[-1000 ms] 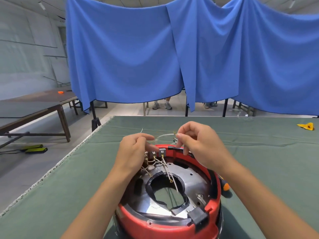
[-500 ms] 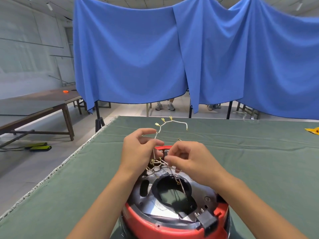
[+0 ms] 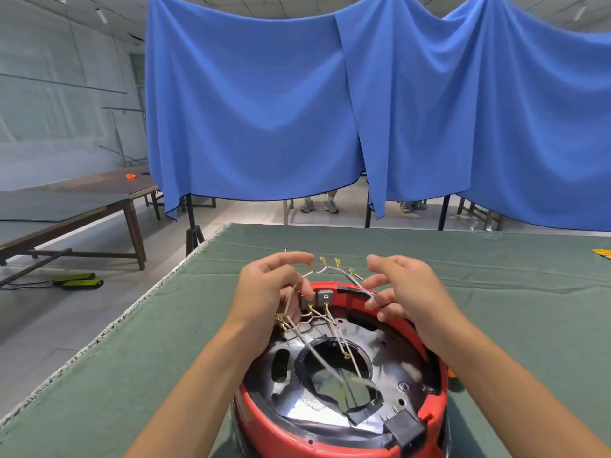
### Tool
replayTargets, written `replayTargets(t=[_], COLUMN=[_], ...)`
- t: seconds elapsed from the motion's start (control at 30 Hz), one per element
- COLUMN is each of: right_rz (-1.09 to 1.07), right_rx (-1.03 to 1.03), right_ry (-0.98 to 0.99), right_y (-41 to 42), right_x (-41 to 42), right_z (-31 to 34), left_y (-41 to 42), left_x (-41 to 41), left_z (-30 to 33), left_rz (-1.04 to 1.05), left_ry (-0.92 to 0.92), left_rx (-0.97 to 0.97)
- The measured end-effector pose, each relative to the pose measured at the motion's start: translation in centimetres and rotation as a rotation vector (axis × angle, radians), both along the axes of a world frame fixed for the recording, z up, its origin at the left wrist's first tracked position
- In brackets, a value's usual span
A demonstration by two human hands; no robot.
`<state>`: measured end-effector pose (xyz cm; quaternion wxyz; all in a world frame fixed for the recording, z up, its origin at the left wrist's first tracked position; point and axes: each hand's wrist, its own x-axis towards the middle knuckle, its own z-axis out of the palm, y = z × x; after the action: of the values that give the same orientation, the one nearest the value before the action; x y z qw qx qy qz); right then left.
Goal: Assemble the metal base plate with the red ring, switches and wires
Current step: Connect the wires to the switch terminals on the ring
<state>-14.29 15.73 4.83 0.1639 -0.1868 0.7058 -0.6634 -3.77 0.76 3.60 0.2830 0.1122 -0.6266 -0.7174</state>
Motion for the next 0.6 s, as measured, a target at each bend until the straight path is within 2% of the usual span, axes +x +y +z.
replayTargets(t=[0.3,0.5,0.6], right_rz=[0.081,0.121,0.138], right_rx=[0.004,-0.173,-0.207], right_ry=[-0.127,-0.309,-0.33], right_y=[0.19,-0.01,-0.21], right_x=[-0.07,0.39,0.83], right_z=[-0.18,-0.1,-0.42], left_y=[0.3,0.12,0.21], left_x=[0.33,0.54,0.58], left_z=[-0.05,0.1,0.19], left_rz=[-0.179,-0.143,-0.13], left_ry=[0.046,0.104,0.081], left_rx=[-0.061,-0.053,-0.072])
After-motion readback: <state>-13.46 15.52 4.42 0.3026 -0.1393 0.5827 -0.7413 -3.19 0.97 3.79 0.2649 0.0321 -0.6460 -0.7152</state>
